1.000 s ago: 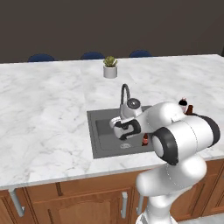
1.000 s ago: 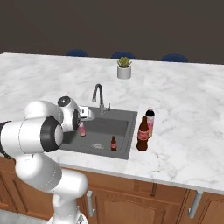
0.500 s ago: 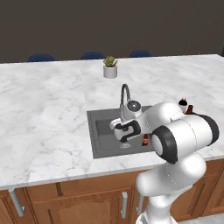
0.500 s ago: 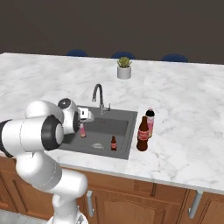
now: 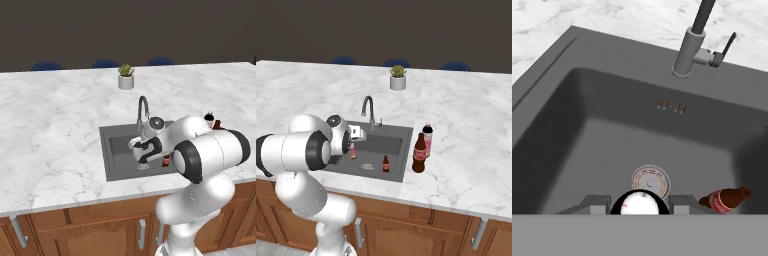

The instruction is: Place the large bottle from the dining counter next to the other large bottle outside the sink, and place the small bottle from the dining counter next to the other small bottle inside the sink.

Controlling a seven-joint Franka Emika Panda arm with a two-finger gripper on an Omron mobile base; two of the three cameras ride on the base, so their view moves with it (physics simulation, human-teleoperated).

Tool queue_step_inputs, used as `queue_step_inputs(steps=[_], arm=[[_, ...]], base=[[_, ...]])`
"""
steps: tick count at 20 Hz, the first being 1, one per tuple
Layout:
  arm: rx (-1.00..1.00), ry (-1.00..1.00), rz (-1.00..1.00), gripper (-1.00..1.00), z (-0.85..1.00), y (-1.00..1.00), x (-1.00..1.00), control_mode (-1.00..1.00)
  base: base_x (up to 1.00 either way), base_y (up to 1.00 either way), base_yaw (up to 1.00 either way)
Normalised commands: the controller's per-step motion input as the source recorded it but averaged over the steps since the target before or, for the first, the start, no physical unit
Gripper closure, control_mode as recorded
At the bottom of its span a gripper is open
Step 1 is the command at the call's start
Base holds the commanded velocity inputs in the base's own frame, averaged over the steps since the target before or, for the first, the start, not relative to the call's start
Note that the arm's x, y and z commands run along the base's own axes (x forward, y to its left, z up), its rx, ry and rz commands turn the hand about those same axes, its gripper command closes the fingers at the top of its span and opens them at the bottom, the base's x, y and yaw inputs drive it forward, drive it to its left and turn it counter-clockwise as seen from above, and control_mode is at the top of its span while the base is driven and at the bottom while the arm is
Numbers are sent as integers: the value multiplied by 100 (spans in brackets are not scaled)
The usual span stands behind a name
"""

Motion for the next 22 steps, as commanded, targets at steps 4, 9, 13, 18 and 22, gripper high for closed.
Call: queue_step_inputs(steps=[4,9,13,18,22], arm=[[0,0,1,100,-22,-8,8,-100],[0,0,2,100,-27,0,16,-100],[0,0,2,100,-20,0,13,-100],[0,0,2,100,-17,0,10,-100],[0,0,2,100,-11,0,4,-100]], base=[[0,0,0],[0,0,0],[0,0,0],[0,0,0],[0,0,0]])
